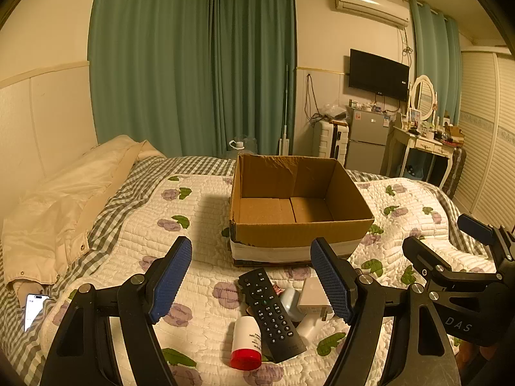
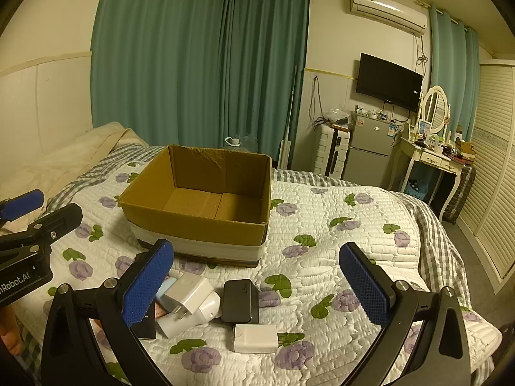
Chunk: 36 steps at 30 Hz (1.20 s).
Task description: Organize rigid objects
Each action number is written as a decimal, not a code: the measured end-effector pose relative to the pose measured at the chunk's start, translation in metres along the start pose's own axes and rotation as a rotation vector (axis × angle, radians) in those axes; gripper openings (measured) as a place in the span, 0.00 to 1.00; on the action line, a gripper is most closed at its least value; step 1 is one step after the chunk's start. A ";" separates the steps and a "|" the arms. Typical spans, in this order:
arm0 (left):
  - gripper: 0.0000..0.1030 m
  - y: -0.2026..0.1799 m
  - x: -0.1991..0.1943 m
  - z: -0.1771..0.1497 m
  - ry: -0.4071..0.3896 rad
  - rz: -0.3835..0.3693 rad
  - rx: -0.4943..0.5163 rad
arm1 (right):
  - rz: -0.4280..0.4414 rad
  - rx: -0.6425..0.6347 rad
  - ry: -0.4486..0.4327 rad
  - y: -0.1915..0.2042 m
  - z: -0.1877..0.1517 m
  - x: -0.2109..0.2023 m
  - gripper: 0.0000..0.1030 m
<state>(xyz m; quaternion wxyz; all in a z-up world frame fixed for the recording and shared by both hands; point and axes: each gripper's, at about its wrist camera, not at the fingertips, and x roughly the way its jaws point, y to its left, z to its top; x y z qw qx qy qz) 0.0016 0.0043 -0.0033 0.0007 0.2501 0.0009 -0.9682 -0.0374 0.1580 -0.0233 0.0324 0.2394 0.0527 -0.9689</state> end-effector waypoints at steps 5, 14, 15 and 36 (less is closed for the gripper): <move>0.77 0.000 0.000 -0.001 0.001 0.002 0.001 | 0.001 0.000 0.000 -0.001 0.000 0.000 1.00; 0.77 -0.001 0.000 -0.001 0.002 0.001 0.001 | 0.002 0.000 0.002 -0.001 -0.001 -0.001 1.00; 0.77 -0.001 0.000 -0.001 0.000 0.002 0.000 | 0.002 -0.001 0.003 0.000 -0.001 0.000 1.00; 0.77 -0.002 -0.005 0.000 -0.010 0.002 0.000 | 0.008 -0.004 -0.004 0.000 -0.003 -0.005 1.00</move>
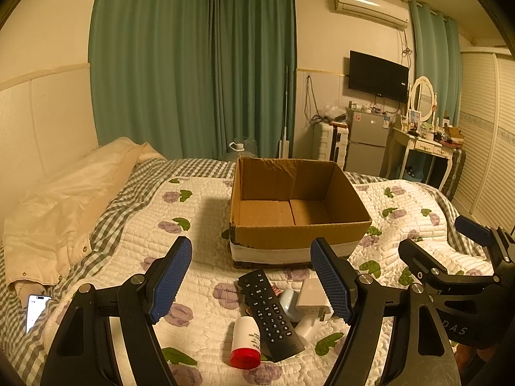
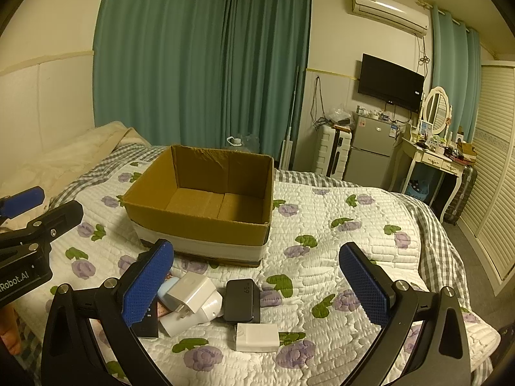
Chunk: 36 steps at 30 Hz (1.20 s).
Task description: Organize rigid objects
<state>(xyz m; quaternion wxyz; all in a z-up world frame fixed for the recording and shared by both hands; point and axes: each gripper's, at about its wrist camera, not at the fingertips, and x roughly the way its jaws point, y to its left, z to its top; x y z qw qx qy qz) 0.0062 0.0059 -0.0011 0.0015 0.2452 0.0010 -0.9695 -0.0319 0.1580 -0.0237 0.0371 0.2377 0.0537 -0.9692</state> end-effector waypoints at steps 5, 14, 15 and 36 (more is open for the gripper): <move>0.77 -0.003 -0.005 0.002 -0.006 0.003 0.008 | 0.007 -0.003 -0.002 -0.001 0.004 -0.004 1.00; 0.77 -0.005 0.011 -0.002 0.039 0.024 0.012 | 0.001 -0.002 0.032 -0.009 0.000 0.005 1.00; 0.77 -0.005 0.022 -0.007 0.069 0.037 0.013 | -0.004 -0.002 0.047 -0.010 -0.003 0.009 1.00; 0.61 0.008 0.116 -0.100 0.528 0.006 0.060 | -0.027 0.016 0.251 -0.029 -0.039 0.072 1.00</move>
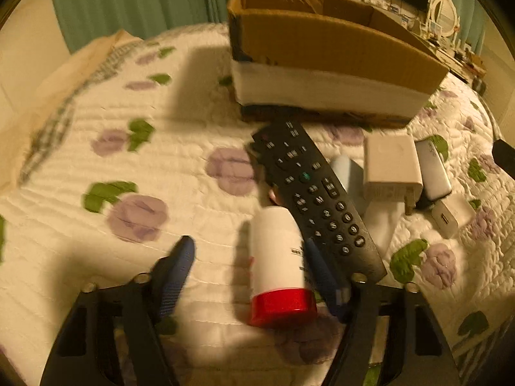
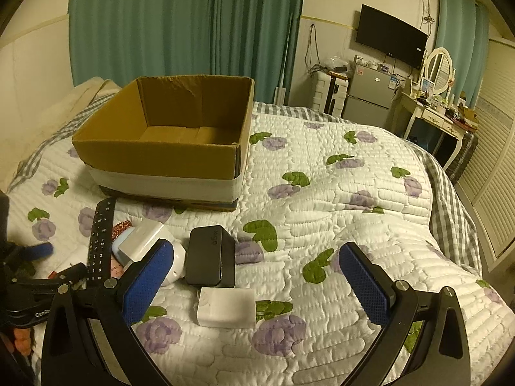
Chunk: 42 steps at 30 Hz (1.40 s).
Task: Organize rigid objects
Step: 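Grasp the white-and-red bottle with the left tool while the right tool grasps a white charger, then carry the bottle and white charger into the box and open both tools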
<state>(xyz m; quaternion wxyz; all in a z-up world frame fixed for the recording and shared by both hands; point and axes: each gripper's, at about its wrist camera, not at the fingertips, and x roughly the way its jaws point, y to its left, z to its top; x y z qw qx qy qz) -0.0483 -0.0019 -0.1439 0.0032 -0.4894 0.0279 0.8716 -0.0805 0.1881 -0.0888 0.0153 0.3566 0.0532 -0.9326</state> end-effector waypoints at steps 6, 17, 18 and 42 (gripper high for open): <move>0.35 -0.012 0.011 -0.008 0.066 -0.024 0.047 | -0.001 -0.010 0.009 0.004 -0.001 0.002 1.00; 0.35 -0.001 -0.044 0.006 -0.114 0.023 0.012 | 0.112 -0.131 0.028 0.055 0.001 0.019 1.00; 0.35 0.003 -0.044 0.009 -0.123 0.020 0.004 | 0.123 -0.147 0.035 0.062 0.001 0.024 1.00; 0.35 0.021 -0.049 0.024 -0.179 0.003 -0.035 | 0.222 -0.267 0.088 0.118 -0.012 0.059 0.69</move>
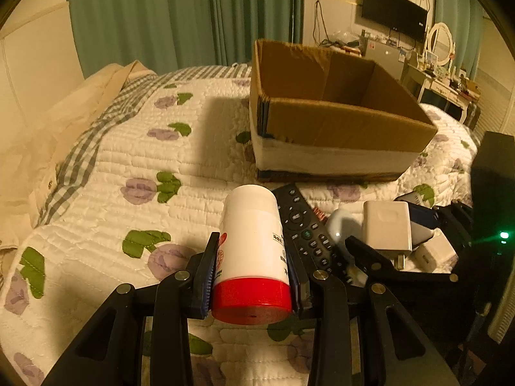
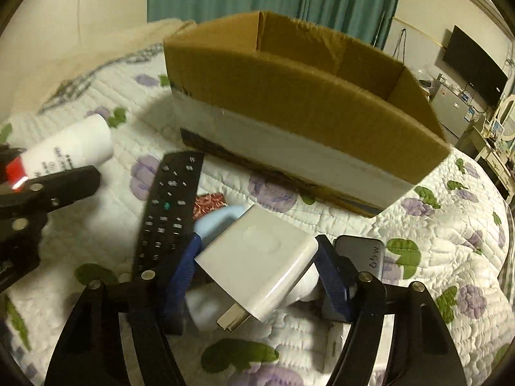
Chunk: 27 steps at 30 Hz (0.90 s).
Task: Organize rigid objects
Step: 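Carry the bottle and white charger into the box and open both tools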
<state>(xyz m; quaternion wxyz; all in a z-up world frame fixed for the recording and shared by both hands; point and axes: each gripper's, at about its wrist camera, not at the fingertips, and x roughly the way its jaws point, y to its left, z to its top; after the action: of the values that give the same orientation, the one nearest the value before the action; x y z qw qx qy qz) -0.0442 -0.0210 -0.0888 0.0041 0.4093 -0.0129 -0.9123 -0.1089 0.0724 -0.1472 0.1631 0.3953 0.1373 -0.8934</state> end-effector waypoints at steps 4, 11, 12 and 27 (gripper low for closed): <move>0.35 -0.005 -0.016 0.013 -0.039 -0.020 -0.003 | -0.001 0.016 -0.074 -0.009 0.011 -0.039 0.69; 0.35 -0.021 -0.042 0.071 -0.153 -0.048 0.027 | -0.023 0.030 -0.207 -0.042 0.060 -0.100 0.69; 0.35 -0.024 -0.043 0.084 -0.167 -0.047 0.032 | -0.023 0.033 -0.221 -0.049 0.068 -0.105 0.69; 0.35 -0.058 0.075 0.153 -0.107 -0.024 0.083 | -0.015 0.109 -0.227 -0.120 0.128 -0.041 0.69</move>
<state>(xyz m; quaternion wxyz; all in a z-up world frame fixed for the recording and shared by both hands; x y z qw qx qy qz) -0.2081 0.0387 -0.0447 -0.0245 0.3598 -0.0458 -0.9316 -0.2153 0.1409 -0.0190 0.1490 0.2989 0.0722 -0.9398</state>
